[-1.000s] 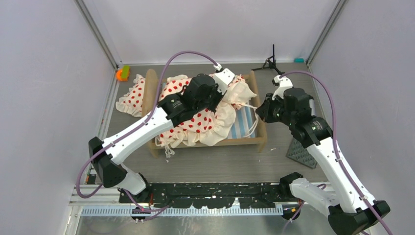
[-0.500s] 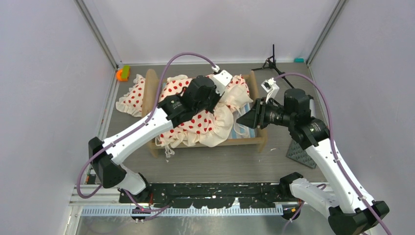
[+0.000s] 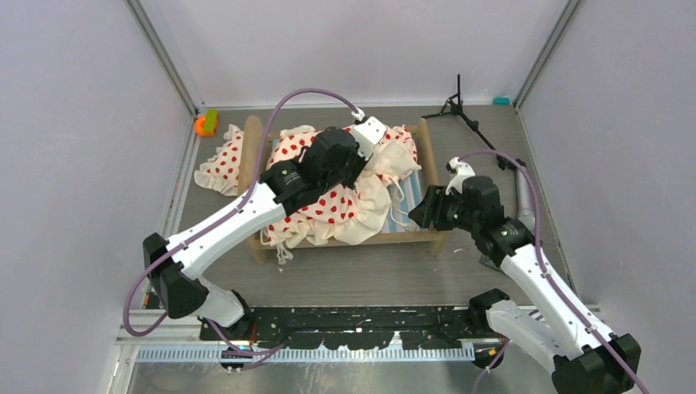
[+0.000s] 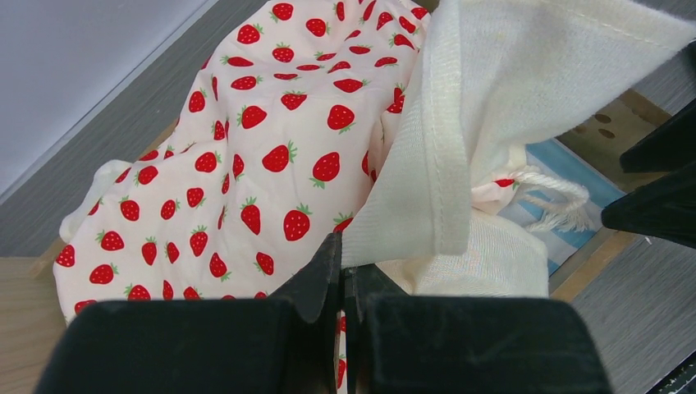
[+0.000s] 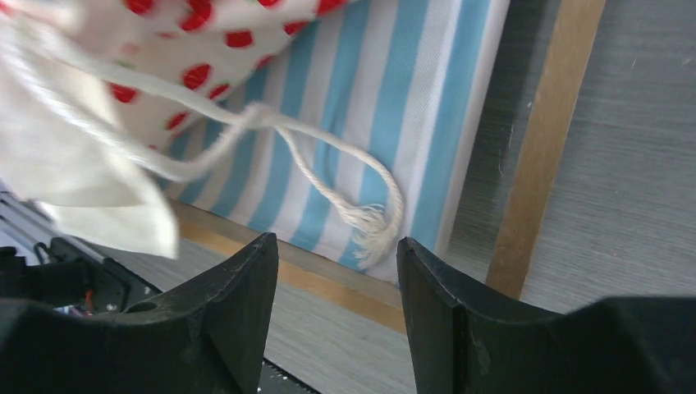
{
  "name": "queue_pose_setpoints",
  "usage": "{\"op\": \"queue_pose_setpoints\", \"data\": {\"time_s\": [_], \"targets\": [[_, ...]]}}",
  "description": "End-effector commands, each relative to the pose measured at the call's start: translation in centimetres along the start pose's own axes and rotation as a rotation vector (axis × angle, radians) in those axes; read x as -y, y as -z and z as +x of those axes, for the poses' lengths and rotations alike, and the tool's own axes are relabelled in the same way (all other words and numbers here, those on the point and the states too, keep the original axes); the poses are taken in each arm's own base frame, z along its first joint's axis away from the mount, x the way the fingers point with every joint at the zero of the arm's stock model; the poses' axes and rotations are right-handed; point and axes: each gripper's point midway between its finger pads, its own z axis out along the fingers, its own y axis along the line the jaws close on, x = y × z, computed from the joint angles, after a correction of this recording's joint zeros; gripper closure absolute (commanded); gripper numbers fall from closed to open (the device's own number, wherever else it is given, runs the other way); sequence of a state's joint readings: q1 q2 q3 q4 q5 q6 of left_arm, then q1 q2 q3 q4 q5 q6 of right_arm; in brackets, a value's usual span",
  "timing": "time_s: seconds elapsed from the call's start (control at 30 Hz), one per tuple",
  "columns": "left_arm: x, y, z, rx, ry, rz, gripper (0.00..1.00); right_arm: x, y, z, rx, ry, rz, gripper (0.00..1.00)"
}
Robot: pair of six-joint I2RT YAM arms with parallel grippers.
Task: Set up the pet bed
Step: Cross the ropes on the bed frame.
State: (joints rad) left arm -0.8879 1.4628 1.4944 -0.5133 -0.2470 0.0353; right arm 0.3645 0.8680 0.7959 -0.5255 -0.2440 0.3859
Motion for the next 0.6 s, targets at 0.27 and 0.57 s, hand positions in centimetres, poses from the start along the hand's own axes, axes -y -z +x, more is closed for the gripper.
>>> {"op": "queue_pose_setpoints", "data": {"time_s": [0.27, 0.57], "targets": [[-1.3, 1.3, -2.7, 0.091, 0.014, -0.035, 1.00, -3.8, -0.8, -5.0, 0.412, 0.097, -0.270, 0.40], [-1.4, 1.2, -2.7, 0.088, 0.015, -0.036, 1.00, -7.3, 2.5, -6.0, 0.555, 0.255, -0.437, 0.47]]}}
